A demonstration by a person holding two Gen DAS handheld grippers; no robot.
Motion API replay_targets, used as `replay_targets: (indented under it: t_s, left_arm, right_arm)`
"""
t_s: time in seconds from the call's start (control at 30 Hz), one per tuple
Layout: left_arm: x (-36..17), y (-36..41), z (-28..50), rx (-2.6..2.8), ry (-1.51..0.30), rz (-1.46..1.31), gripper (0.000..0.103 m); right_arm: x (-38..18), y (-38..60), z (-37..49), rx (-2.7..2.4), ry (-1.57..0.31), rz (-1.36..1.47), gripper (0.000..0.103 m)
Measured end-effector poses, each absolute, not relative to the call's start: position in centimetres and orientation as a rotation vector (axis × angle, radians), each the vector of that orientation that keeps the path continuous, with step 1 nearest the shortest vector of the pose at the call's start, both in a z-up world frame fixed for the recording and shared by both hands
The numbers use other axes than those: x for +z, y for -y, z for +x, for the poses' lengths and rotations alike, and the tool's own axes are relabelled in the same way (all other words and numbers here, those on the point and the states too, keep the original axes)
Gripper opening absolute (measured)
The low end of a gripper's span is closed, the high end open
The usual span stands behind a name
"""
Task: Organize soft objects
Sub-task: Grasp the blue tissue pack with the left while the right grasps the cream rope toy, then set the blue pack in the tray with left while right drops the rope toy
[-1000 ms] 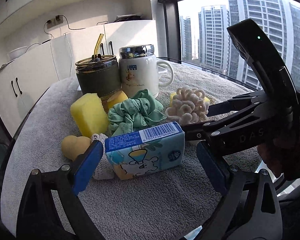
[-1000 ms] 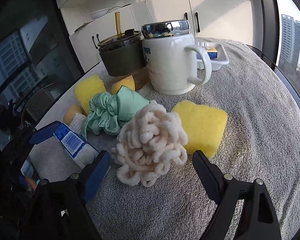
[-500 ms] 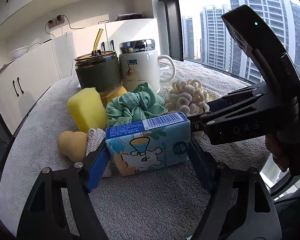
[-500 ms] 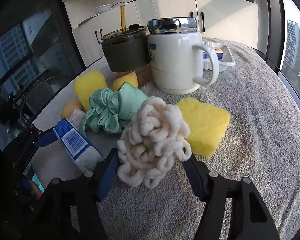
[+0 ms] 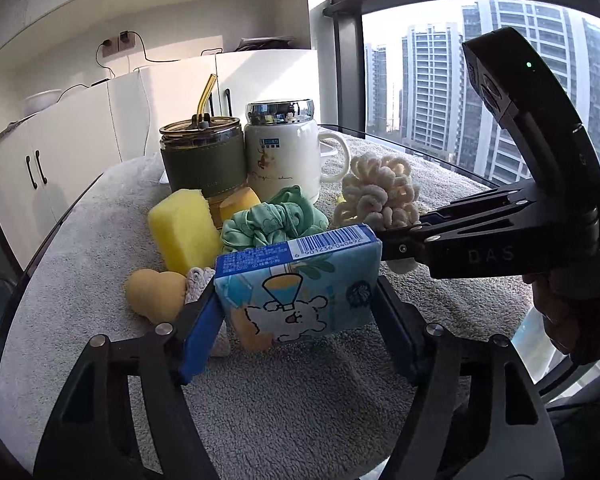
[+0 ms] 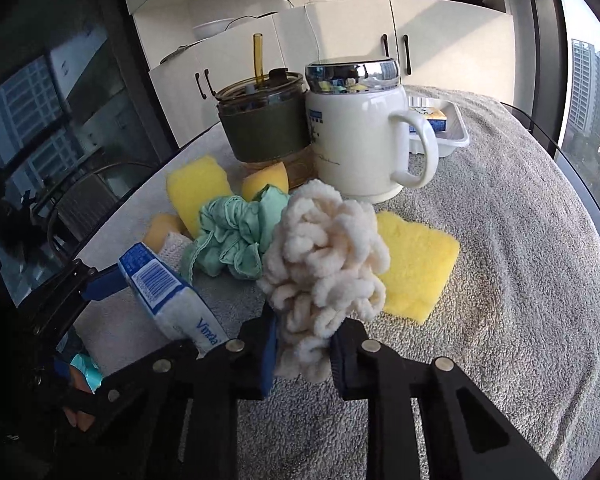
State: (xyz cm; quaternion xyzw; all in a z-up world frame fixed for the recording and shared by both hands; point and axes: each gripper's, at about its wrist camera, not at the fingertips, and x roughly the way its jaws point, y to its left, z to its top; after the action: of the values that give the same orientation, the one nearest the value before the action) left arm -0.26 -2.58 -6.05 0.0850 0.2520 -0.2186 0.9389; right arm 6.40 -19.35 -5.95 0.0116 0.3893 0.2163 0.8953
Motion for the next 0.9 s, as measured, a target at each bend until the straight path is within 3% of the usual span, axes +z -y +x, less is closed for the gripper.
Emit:
replay_targets:
  t_s: [0.9]
  left_arm:
    - [-1.5,-0.6,-1.5,-0.442,-0.493,0.085,0.07]
  right_arm:
    - [-2.5,21.8,4.1,0.413,-0.8,-0.011,0.024]
